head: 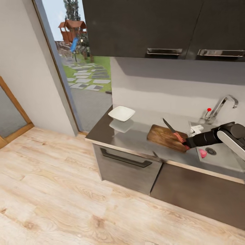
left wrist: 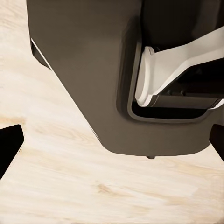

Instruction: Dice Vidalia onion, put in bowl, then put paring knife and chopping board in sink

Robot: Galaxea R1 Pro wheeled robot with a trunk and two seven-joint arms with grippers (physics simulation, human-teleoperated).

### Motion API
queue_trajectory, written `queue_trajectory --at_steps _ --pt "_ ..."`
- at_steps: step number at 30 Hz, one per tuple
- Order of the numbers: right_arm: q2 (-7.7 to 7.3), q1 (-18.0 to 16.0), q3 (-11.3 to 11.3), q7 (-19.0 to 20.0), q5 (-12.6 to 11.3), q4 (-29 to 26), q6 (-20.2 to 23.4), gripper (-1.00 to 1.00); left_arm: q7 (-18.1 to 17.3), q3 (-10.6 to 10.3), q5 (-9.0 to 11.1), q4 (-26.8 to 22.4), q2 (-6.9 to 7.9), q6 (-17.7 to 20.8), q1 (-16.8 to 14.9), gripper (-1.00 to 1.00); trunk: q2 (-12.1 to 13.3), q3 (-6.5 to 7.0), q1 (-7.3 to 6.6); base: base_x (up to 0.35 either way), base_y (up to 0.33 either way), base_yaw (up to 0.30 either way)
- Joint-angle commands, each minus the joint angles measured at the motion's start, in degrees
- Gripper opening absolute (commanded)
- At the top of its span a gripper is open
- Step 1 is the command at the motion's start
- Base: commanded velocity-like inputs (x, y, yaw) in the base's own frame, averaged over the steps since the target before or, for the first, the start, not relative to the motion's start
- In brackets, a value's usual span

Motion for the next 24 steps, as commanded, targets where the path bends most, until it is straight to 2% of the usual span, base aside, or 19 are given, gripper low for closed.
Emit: queue_trajectory --at_steps 1,21,24 --pt "-0.02 -0.13 0.14 0.63 0.54 0.01 0.03 -1.0 0.02 -0.01 0.27 -0.12 0.01 -0.06 0.04 1.0 -0.11 -0.1 0.04 0.0 0.0 -0.275" --pt "-0.01 -0.09 0.17 0.63 0.54 0.01 0.03 -1.0 0.03 0.07 0.27 -0.12 0.0 -0.06 0.04 1.0 -0.11 -0.1 0.04 0.0 0.0 -0.297" --pt "0.0 -0.09 0.13 0.63 0.54 0.01 0.03 -1.0 0.01 0.07 0.27 -0.12 -0.01 -0.02 0.04 1.0 -0.11 -0.1 0.04 0.0 0.0 -0.158"
